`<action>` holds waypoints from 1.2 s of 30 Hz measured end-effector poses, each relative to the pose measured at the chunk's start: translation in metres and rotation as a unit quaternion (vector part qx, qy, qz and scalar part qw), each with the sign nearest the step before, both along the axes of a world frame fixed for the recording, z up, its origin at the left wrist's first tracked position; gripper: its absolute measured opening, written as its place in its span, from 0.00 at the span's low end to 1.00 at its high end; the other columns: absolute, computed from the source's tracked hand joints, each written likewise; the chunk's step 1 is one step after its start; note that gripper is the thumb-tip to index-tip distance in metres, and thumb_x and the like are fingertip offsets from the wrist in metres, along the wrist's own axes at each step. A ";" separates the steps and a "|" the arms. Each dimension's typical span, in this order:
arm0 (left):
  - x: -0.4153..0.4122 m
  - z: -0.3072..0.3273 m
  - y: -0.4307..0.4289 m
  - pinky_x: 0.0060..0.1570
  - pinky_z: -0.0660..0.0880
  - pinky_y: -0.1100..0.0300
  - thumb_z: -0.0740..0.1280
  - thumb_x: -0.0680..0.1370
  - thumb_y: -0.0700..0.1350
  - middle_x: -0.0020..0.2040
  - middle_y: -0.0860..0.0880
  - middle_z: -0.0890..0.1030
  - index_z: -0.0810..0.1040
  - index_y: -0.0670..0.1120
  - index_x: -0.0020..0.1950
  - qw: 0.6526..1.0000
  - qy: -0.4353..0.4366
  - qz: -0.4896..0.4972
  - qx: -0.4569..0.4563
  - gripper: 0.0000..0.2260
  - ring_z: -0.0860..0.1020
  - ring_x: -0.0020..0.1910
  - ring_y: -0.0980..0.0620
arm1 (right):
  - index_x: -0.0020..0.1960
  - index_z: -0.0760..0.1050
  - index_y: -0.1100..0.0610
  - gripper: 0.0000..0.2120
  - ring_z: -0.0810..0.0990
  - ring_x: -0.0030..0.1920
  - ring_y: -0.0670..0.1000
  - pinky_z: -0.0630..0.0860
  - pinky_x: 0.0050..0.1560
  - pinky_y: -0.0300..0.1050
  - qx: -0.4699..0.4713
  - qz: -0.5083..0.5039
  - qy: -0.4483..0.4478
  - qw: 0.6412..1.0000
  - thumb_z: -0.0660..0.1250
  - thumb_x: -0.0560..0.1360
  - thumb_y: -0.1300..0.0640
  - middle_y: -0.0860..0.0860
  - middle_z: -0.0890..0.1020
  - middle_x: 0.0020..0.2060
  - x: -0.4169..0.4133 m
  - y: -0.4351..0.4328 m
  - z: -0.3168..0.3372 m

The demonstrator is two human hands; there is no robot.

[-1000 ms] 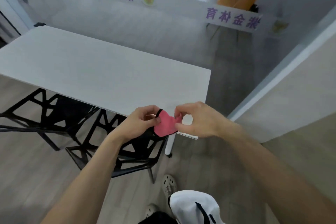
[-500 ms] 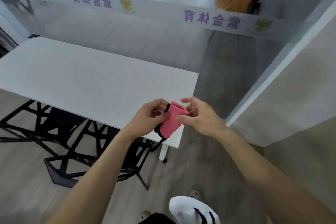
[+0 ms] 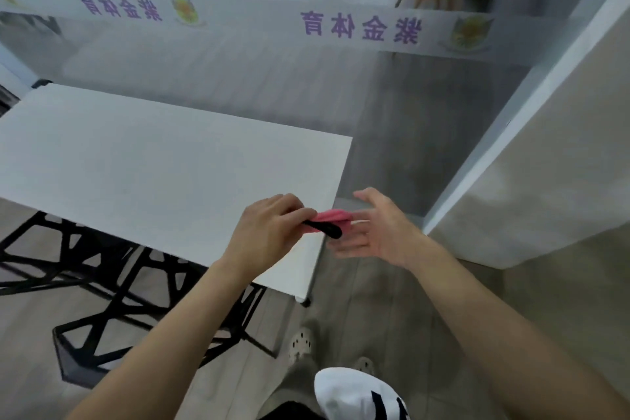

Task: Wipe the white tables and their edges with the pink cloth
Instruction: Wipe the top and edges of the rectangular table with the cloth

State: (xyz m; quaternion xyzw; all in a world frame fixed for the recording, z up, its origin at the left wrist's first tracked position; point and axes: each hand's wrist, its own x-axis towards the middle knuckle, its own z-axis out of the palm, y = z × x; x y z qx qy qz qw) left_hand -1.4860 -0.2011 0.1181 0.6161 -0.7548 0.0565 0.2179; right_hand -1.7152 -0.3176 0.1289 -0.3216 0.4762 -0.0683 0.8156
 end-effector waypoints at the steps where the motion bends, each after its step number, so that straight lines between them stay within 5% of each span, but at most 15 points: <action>1: 0.002 -0.005 -0.004 0.39 0.76 0.52 0.72 0.83 0.43 0.50 0.53 0.82 0.87 0.51 0.60 0.998 -0.041 -0.028 -0.039 0.07 0.79 0.43 0.50 | 0.69 0.76 0.67 0.30 0.87 0.57 0.69 0.84 0.61 0.64 0.027 0.007 -0.011 1.000 0.72 0.80 0.43 0.67 0.86 0.59 0.002 -0.002 -0.008; 6: 0.014 -0.039 -0.037 0.37 0.76 0.51 0.72 0.79 0.33 0.49 0.49 0.84 0.88 0.46 0.61 0.981 -0.099 -0.098 -0.135 0.14 0.80 0.41 0.45 | 0.69 0.80 0.64 0.22 0.87 0.54 0.58 0.87 0.54 0.54 0.040 -0.101 -0.027 0.994 0.75 0.76 0.63 0.63 0.85 0.61 0.023 -0.009 -0.046; 8: 0.027 -0.063 -0.057 0.35 0.75 0.51 0.73 0.78 0.32 0.50 0.50 0.84 0.87 0.47 0.61 0.984 -0.108 -0.110 -0.091 0.16 0.80 0.43 0.45 | 0.69 0.79 0.64 0.24 0.85 0.60 0.61 0.86 0.54 0.56 0.045 -0.190 -0.027 0.980 0.73 0.72 0.68 0.64 0.82 0.64 0.029 -0.022 -0.063; 11: 0.051 -0.093 -0.090 0.35 0.78 0.51 0.79 0.76 0.41 0.53 0.50 0.83 0.85 0.50 0.59 0.987 -0.098 -0.115 0.055 0.13 0.81 0.49 0.47 | 0.63 0.80 0.64 0.29 0.83 0.60 0.59 0.86 0.57 0.58 0.007 -0.264 0.060 0.963 0.73 0.62 0.63 0.60 0.82 0.61 0.033 -0.044 -0.083; 14: 0.073 -0.115 -0.127 0.59 0.81 0.49 0.82 0.75 0.54 0.70 0.49 0.78 0.78 0.54 0.74 0.957 -0.122 -0.079 0.250 0.29 0.77 0.69 0.46 | 0.58 0.80 0.60 0.23 0.81 0.50 0.53 0.81 0.51 0.49 -0.074 -0.237 0.202 0.947 0.74 0.64 0.58 0.56 0.83 0.53 0.034 -0.063 -0.098; 16: 0.084 -0.132 -0.155 0.78 0.69 0.45 0.82 0.72 0.59 0.84 0.45 0.63 0.60 0.56 0.86 0.919 -0.145 -0.059 0.361 0.49 0.62 0.84 0.41 | 0.65 0.75 0.58 0.19 0.82 0.54 0.53 0.82 0.58 0.51 -0.108 -0.213 0.250 0.938 0.72 0.75 0.60 0.55 0.83 0.57 0.038 -0.071 -0.115; 18: 0.089 -0.148 -0.185 0.84 0.56 0.38 0.84 0.67 0.63 0.89 0.43 0.44 0.41 0.59 0.88 0.886 -0.167 -0.040 0.431 0.64 0.44 0.88 0.39 | 0.73 0.71 0.55 0.22 0.81 0.61 0.55 0.80 0.67 0.54 -0.128 -0.196 0.289 0.928 0.70 0.80 0.59 0.54 0.81 0.63 0.045 -0.079 -0.140; 23: 0.086 -0.180 -0.230 0.81 0.38 0.28 0.85 0.58 0.70 0.78 0.43 0.17 0.19 0.60 0.79 0.819 -0.164 -0.034 0.549 0.79 0.19 0.78 0.38 | 0.87 0.56 0.51 0.32 0.67 0.81 0.58 0.65 0.81 0.53 -0.171 -0.185 0.327 0.911 0.64 0.86 0.56 0.54 0.67 0.83 0.077 -0.117 -0.180; 27: 0.074 -0.189 -0.226 0.75 0.27 0.26 0.85 0.58 0.70 0.68 0.41 0.09 0.12 0.55 0.74 0.789 -0.128 -0.014 0.600 0.82 0.10 0.69 0.35 | 0.88 0.55 0.47 0.34 0.68 0.81 0.54 0.65 0.76 0.43 -0.315 -0.171 0.295 0.886 0.65 0.86 0.57 0.49 0.67 0.83 0.117 -0.131 -0.208; 30: 0.072 -0.186 -0.227 0.74 0.24 0.28 0.84 0.60 0.70 0.65 0.40 0.07 0.11 0.55 0.71 0.774 -0.116 -0.019 0.622 0.81 0.08 0.65 0.36 | 0.88 0.53 0.44 0.37 0.68 0.80 0.46 0.67 0.78 0.42 -0.335 -0.144 0.202 0.909 0.66 0.84 0.42 0.44 0.65 0.84 0.141 -0.112 -0.233; 33: 0.071 -0.181 -0.229 0.74 0.24 0.28 0.84 0.60 0.70 0.66 0.40 0.07 0.10 0.55 0.71 0.763 -0.116 -0.012 0.635 0.81 0.08 0.65 0.36 | 0.85 0.64 0.43 0.25 0.70 0.77 0.41 0.69 0.79 0.45 -0.340 -0.228 0.174 0.896 0.60 0.88 0.45 0.38 0.68 0.80 0.147 -0.106 -0.248; 36: 0.069 -0.177 -0.228 0.74 0.24 0.28 0.85 0.60 0.69 0.67 0.41 0.08 0.11 0.55 0.72 0.758 -0.116 -0.010 0.642 0.81 0.08 0.66 0.36 | 0.75 0.75 0.50 0.18 0.77 0.65 0.42 0.77 0.69 0.48 -0.362 -0.285 0.237 0.855 0.64 0.87 0.47 0.43 0.78 0.68 0.154 -0.120 -0.254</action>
